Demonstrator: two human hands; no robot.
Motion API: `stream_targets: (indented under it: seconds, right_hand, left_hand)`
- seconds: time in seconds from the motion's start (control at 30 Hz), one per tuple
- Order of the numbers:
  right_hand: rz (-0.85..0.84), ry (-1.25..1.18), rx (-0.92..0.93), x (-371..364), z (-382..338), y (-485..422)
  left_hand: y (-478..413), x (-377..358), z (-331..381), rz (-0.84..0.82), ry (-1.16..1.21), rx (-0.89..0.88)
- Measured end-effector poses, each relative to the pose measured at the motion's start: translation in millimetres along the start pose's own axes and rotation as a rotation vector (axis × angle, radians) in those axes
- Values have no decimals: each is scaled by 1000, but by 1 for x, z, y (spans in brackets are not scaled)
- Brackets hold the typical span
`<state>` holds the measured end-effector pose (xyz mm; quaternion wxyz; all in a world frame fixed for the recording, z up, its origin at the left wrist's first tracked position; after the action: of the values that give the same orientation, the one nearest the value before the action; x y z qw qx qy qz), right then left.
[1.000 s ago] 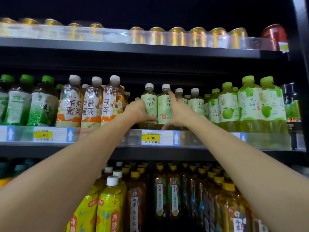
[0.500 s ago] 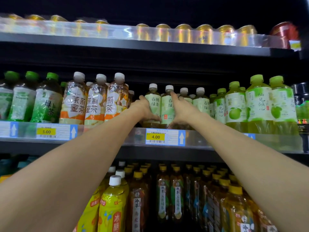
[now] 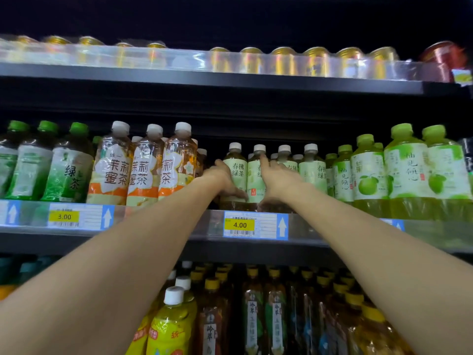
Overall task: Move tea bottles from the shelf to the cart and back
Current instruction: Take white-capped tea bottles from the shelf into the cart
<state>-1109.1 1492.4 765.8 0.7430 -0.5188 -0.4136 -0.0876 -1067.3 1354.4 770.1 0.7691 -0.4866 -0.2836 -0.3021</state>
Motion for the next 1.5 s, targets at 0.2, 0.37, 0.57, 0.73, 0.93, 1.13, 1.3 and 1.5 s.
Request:
stream_targets:
  seconds: [0.2, 0.37, 0.57, 0.73, 0.93, 1.13, 1.3, 1.5]
  right_hand:
    - [21, 5, -14, 0, -1, 1]
    - [74, -119, -25, 3, 1, 2]
    - [204, -154, -27, 19, 11, 15]
    - [259, -119, -20, 27, 15, 27]
    - [250, -134, 65, 34, 10, 46]
    - [177, -246, 106, 33, -3, 63]
    - [207, -295, 103, 46, -19, 76]
    - [209, -320, 135, 74, -54, 96]
  left_hand:
    - [1, 1, 0, -7, -28, -4]
    - [6, 5, 6, 55, -203, -60]
    - [18, 19, 10, 194, -234, -134]
    - [36, 26, 18, 281, -338, -256]
    - [62, 32, 29, 307, -547, -323]
    - [94, 31, 33, 201, -623, -304]
    - [110, 45, 24, 183, -644, -289]
    - [139, 81, 8, 218, -653, -288]
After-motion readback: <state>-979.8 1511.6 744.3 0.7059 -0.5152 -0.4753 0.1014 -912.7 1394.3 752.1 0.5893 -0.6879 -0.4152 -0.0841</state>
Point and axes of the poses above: each hand's wrist, its own y-axis away from the middle knuckle, its own x-axis out of the back of the hand, z = x × y, the point moved 3 cm from there along -y, towards the middle knuckle, and after that the axes turned 1 degree about -y, right-handed, at the moved point
